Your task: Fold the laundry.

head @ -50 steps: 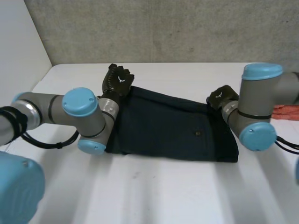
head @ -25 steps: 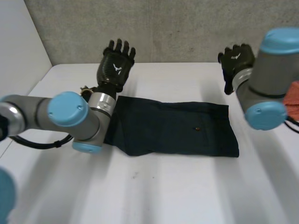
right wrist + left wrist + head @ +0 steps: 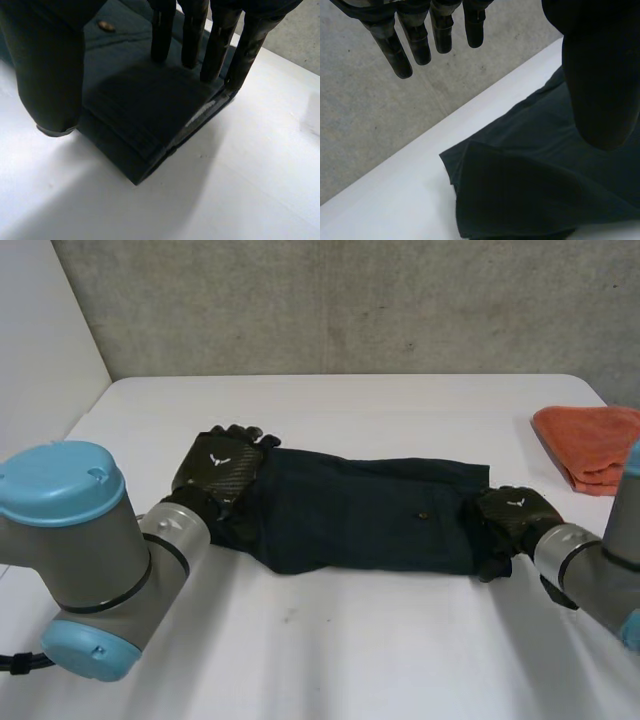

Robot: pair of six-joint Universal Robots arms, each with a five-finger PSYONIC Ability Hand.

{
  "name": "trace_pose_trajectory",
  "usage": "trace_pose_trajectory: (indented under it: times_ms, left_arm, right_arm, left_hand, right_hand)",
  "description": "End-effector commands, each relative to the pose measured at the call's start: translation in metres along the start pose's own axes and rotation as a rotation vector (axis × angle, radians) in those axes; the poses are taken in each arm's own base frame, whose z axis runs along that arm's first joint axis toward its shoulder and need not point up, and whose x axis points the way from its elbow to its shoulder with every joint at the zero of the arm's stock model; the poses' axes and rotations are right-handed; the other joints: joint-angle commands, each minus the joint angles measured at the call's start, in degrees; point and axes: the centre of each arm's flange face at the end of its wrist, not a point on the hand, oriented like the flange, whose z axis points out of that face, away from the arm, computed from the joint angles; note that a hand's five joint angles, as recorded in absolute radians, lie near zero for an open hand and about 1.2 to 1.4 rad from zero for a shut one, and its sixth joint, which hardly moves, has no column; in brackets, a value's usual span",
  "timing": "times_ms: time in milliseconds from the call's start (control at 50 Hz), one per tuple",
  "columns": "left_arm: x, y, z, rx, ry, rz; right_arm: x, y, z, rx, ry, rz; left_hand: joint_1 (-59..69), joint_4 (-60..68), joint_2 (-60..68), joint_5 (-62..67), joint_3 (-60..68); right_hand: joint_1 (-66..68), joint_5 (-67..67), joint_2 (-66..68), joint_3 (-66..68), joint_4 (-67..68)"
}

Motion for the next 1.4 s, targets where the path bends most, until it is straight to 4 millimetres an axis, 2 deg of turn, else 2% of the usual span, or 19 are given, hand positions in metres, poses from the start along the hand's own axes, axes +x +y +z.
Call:
trace_pose_trajectory:
  times_ms: [20,100,140,340,520,580,660,760,840,900,920,1000,1100,1180,1200,1220,1260,1360,1400]
  left_arm:
    - [0.004,0.002,0.0,0.002,0.009,0.008]
    - [0.005,0.002,0.0,0.001,0.011,0.008]
    - [0.006,0.003,-0.001,-0.001,0.013,0.008]
    - [0.004,0.002,-0.001,-0.003,0.007,0.008]
    - [0.003,-0.003,-0.006,0.004,0.004,0.008]
    - [0.003,-0.006,-0.007,0.014,0.004,0.008]
    - [0.002,-0.009,-0.007,0.027,0.002,0.009]
    - [0.002,-0.012,-0.006,0.037,-0.002,0.011]
    - [0.001,-0.016,-0.007,0.047,-0.014,0.01]
    - [-0.001,-0.018,-0.008,0.052,-0.03,0.009]
    - [-0.002,-0.019,-0.008,0.054,-0.034,0.009]
    - [-0.002,-0.021,-0.009,0.059,-0.035,0.009]
    - [-0.002,-0.022,-0.009,0.063,-0.036,0.009]
    - [-0.004,-0.026,-0.006,0.077,-0.042,0.009]
    - [-0.004,-0.027,-0.004,0.082,-0.043,0.009]
    - [-0.005,-0.03,-0.003,0.091,-0.045,0.009]
    - [-0.006,-0.038,0.001,0.119,-0.053,0.009]
    - [-0.003,-0.064,0.007,0.203,-0.048,-0.011]
    - [-0.001,-0.071,0.011,0.227,-0.041,-0.029]
  right_arm:
    - [0.002,0.01,0.016,0.012,0.02,-0.014]
    - [0.004,0.009,0.021,0.043,0.034,-0.022]
    - [0.005,0.008,0.022,0.053,0.041,-0.027]
    - [0.031,0.008,0.02,0.035,0.105,-0.049]
    - [0.106,0.006,-0.008,-0.083,0.278,-0.285]
    - [0.113,0.001,-0.01,-0.089,0.297,-0.369]
    - [0.089,-0.029,-0.011,-0.006,0.28,-0.499]
    - [0.023,-0.069,-0.013,0.171,0.167,-0.622]
    - [-0.033,-0.081,-0.019,0.287,0.046,-0.737]
    - [-0.075,-0.078,-0.027,0.353,-0.071,-0.851]
    - [-0.103,-0.07,-0.032,0.391,-0.162,-0.931]
    - [-0.146,-0.043,-0.037,0.42,-0.333,-1.051]
    - [-0.166,-0.021,-0.04,0.383,-0.461,-1.054]
    - [-0.175,-0.023,-0.041,0.417,-0.5,-1.015]
    - [-0.176,-0.024,-0.041,0.423,-0.506,-0.997]
    - [-0.176,-0.029,-0.04,0.433,-0.502,-0.95]
    - [-0.173,-0.035,-0.04,0.427,-0.492,-0.886]
    - [-0.147,-0.076,-0.054,0.422,-0.432,-0.547]
    - [-0.115,-0.095,-0.055,0.396,-0.363,-0.316]
  left_hand:
    - [0.86,0.01,-0.03,-0.97,-0.54]
    - [0.86,0.01,-0.03,-0.97,-0.54]
    - [0.86,0.01,-0.03,-0.97,-0.54]
    - [0.69,-0.16,-0.19,-1.14,-0.71]
    - [0.52,-0.33,-0.36,-1.31,-0.88]
    - [0.35,-0.5,-0.53,-1.48,-1.05]
    - [0.35,-0.5,-0.53,-1.48,-1.05]
    - [0.35,-0.5,-0.53,-1.48,-1.05]
    - [0.35,-0.5,-0.53,-1.48,-1.05]
    - [0.35,-0.5,-0.53,-1.48,-1.05]
    - [0.19,-0.67,-0.7,-1.64,-1.21]
    - [0.18,-0.67,-0.7,-1.64,-1.22]
    - [0.18,-0.67,-0.7,-1.64,-1.22]
    - [0.18,-0.67,-0.7,-1.64,-1.22]
    - [0.18,-0.67,-0.7,-1.64,-1.22]
    - [0.18,-0.67,-0.7,-1.64,-1.22]
    - [0.02,-0.83,-0.87,-1.81,-1.38]
    - [0.52,-0.33,-0.36,-1.31,-0.88]
    - [0.86,0.0,-0.03,-0.97,-0.55]
  right_hand:
    - [19.27,16.64,16.06,15.74,15.78]
    - [32.02,29.39,28.82,28.5,28.54]
    - [58.07,55.44,54.87,54.55,54.58]
    - [58.26,55.63,55.05,54.73,54.77]
    - [58.26,55.63,55.05,54.73,54.77]
    - [58.26,55.63,55.05,54.73,54.77]
    - [58.26,55.63,55.05,54.73,54.77]
    - [58.26,55.63,55.05,54.73,54.77]
    - [58.26,55.63,55.05,54.73,54.77]
    - [58.26,55.63,55.05,54.73,54.77]
    - [58.26,55.63,55.05,54.73,54.77]
    - [58.26,55.63,55.05,54.73,54.77]
    - [58.26,55.63,55.05,54.73,54.77]
    - [58.26,55.63,55.05,54.73,54.77]
    - [49.66,47.03,46.45,46.13,46.17]
    - [17.26,14.63,14.06,13.74,13.77]
    - [-11.74,-14.37,-14.95,-15.27,-15.23]
    - [-11.74,-14.37,-14.95,-15.27,-15.23]
    - [-11.74,-14.37,-14.95,-15.27,-15.23]
